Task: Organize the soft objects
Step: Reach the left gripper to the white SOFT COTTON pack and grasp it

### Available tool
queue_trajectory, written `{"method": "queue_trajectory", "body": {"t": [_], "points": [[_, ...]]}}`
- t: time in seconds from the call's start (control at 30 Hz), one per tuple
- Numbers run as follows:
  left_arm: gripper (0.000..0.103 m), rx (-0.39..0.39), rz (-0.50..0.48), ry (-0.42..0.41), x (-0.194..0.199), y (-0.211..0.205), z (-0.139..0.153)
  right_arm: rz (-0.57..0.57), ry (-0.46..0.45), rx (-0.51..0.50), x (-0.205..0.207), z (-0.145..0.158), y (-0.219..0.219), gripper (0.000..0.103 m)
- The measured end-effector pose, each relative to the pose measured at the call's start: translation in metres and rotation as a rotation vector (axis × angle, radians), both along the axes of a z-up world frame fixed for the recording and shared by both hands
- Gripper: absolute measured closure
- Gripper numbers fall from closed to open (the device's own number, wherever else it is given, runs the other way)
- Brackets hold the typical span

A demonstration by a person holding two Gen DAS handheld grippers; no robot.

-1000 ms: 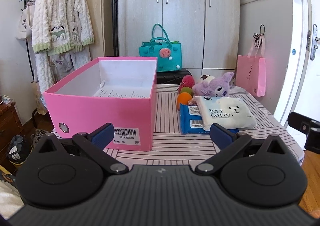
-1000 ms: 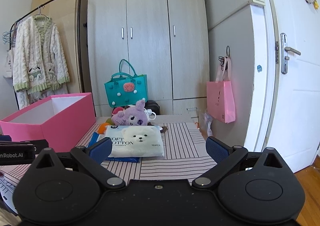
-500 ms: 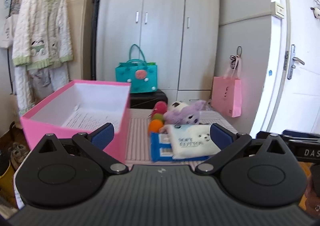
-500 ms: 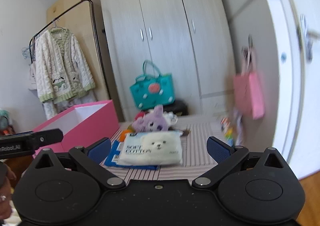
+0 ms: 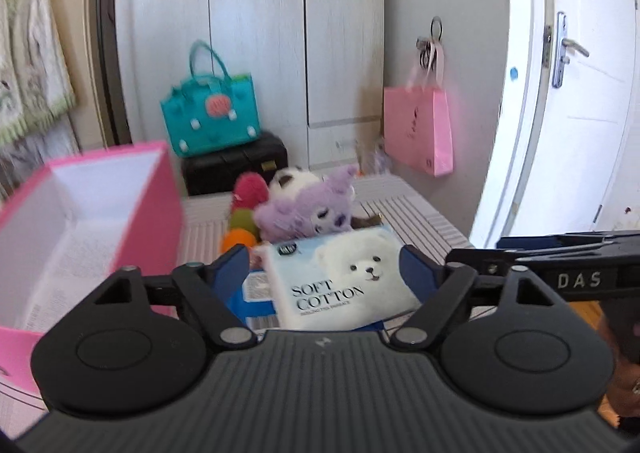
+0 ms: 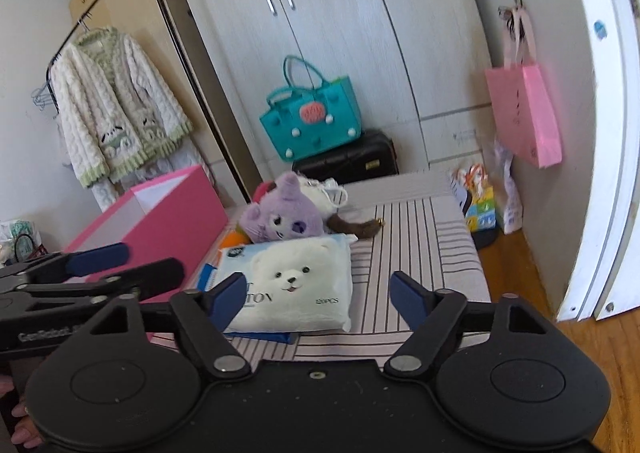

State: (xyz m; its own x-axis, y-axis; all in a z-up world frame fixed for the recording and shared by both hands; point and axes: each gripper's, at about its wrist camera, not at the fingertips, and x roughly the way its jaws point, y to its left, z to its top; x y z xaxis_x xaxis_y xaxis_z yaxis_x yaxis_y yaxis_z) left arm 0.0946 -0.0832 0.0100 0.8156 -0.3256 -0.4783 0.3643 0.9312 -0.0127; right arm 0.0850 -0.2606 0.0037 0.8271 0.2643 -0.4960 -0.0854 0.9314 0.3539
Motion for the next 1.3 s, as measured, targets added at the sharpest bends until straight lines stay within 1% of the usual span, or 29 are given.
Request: {"method": "queue_trajectory", "body": {"t": [0.07,0.1,0.17,0.3,0.37,0.4,0.43,0.47,0.53,0.57,0.6,0.63,0.67,0.7,0.77,0.8,0.87,0.93,0.97,1.07,1.13,1.17,1.23,1.3], "points": [[0.027,0.004,0.007,0.025,0.012,-0.003,-0.007,0.017,0.018,0.003,0.010,-0.007,-0.001,0.032],[0.033,0.014,0.012,0.040,0.018,-0.004,-0.010,0.024,0.030,0.005,0.016,-0.011,-0.002,0.034],[0.037,0.033,0.014,0.076,0.031,-0.006,-0.018,0.040,0.052,0.011,0.026,-0.017,-0.002,0.043],[0.038,0.050,0.012,0.149,0.050,-0.006,-0.030,0.059,0.088,0.006,0.045,-0.026,-0.001,0.043],[0.037,0.098,-0.008,0.193,0.057,-0.009,-0.038,0.066,0.111,0.014,0.053,-0.031,-0.002,0.043],[0.034,0.112,-0.003,0.196,0.058,-0.010,-0.041,0.067,0.122,0.025,0.056,-0.033,-0.004,0.043],[0.033,0.121,0.005,0.195,0.058,-0.010,-0.043,0.064,0.137,0.044,0.061,-0.035,-0.006,0.037],[0.033,0.125,0.003,0.197,0.059,-0.010,-0.044,0.062,0.159,0.067,0.065,-0.038,-0.008,0.033],[0.033,0.087,-0.010,0.221,0.061,-0.007,-0.044,0.068,0.192,0.105,0.074,-0.047,-0.011,0.034],[0.033,0.060,-0.017,0.239,0.064,-0.005,-0.044,0.075,0.202,0.118,0.076,-0.050,-0.012,0.036],[0.036,0.028,-0.025,0.260,0.067,-0.003,-0.045,0.079,0.208,0.121,0.077,-0.052,-0.012,0.039],[0.037,0.014,-0.030,0.274,0.070,-0.003,-0.046,0.091,0.207,0.119,0.078,-0.053,-0.011,0.052],[0.037,0.000,-0.039,0.286,0.072,-0.003,-0.047,0.111,0.204,0.116,0.079,-0.053,-0.010,0.061],[0.037,-0.009,-0.042,0.296,0.074,-0.003,-0.048,0.123,0.200,0.114,0.078,-0.051,-0.008,0.062],[0.037,-0.022,-0.035,0.293,0.075,-0.002,-0.049,0.134,0.185,0.098,0.077,-0.048,-0.006,0.068],[0.038,-0.032,-0.036,0.296,0.075,-0.001,-0.049,0.130,0.183,0.090,0.077,-0.047,-0.005,0.068],[0.043,-0.041,-0.040,0.291,0.075,0.001,-0.050,0.120,0.195,0.103,0.080,-0.049,-0.008,0.068],[0.052,-0.050,-0.052,0.284,0.073,0.003,-0.050,0.111,0.220,0.106,0.083,-0.053,-0.011,0.067],[0.053,-0.056,-0.049,0.279,0.072,0.005,-0.050,0.110,0.224,0.118,0.084,-0.054,-0.012,0.064],[0.056,-0.062,-0.052,0.270,0.072,0.006,-0.052,0.121,0.236,0.134,0.086,-0.056,-0.014,0.063],[0.061,-0.077,-0.040,0.265,0.071,0.008,-0.051,0.126,0.238,0.135,0.085,-0.057,-0.014,0.063],[0.064,-0.077,-0.043,0.258,0.069,0.007,-0.050,0.131,0.235,0.129,0.084,-0.056,-0.013,0.065],[0.069,-0.075,-0.050,0.236,0.064,0.006,-0.045,0.135,0.215,0.094,0.080,-0.052,-0.008,0.067],[0.070,-0.055,-0.062,0.197,0.057,0.005,-0.035,0.151,0.173,0.013,0.073,-0.044,0.001,0.067]]}}
